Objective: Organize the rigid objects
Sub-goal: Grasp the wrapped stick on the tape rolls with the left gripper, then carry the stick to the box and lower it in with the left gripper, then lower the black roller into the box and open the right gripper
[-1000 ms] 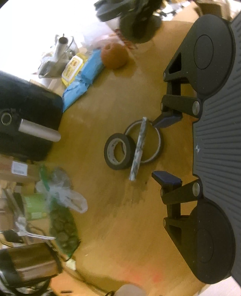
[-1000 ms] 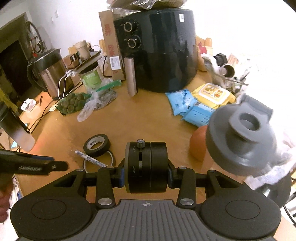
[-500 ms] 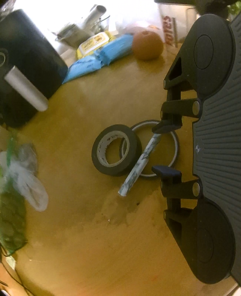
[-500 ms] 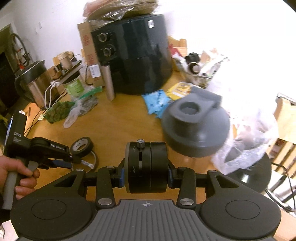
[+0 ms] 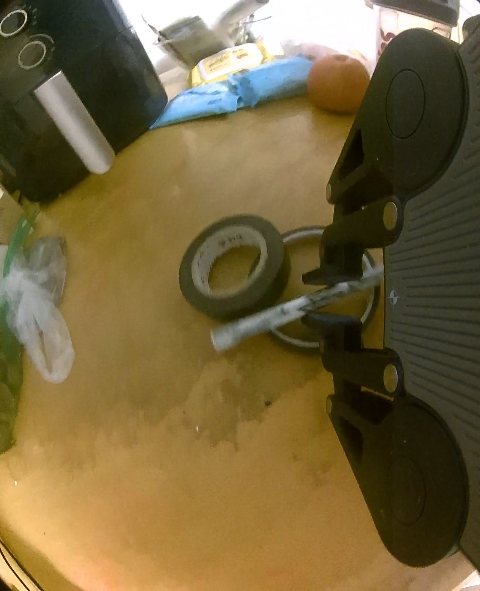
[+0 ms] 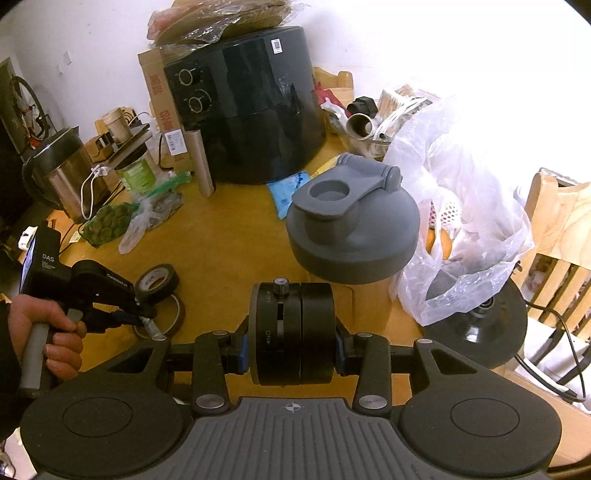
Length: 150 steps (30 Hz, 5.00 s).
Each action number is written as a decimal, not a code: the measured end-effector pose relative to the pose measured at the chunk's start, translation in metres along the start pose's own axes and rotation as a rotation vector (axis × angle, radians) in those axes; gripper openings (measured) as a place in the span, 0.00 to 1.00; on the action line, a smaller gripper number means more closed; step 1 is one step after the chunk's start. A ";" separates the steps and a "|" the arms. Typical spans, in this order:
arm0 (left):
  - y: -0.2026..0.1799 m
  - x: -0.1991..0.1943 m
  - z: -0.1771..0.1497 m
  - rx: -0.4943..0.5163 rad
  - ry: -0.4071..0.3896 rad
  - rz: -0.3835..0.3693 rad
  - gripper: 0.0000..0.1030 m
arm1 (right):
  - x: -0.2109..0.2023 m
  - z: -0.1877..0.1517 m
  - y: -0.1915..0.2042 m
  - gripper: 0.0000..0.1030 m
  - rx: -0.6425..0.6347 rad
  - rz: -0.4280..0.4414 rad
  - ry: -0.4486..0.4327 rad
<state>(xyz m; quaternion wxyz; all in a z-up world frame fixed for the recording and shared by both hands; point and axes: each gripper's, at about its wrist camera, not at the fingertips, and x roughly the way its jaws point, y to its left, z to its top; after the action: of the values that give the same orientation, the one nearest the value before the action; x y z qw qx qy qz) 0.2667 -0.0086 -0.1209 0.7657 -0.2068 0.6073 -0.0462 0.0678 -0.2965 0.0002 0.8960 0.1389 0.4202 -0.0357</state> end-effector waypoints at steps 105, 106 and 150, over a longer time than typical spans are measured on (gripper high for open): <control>0.022 -0.157 -0.163 0.518 -0.197 0.116 0.40 | -0.002 -0.078 0.083 0.42 -0.177 0.226 0.253; 0.024 -0.158 -0.163 0.515 -0.197 0.117 0.40 | 0.000 -0.079 0.084 0.42 -0.174 0.225 0.258; 0.032 -0.158 -0.128 0.578 -0.197 0.092 0.40 | 0.014 -0.058 0.111 0.97 -0.146 0.099 0.197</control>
<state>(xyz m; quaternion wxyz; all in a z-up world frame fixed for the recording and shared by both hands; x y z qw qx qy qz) 0.0986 0.0386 -0.0112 0.8493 0.0435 0.5005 -0.1621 0.0544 -0.1735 -0.0216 0.8588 0.0966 0.5003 0.0532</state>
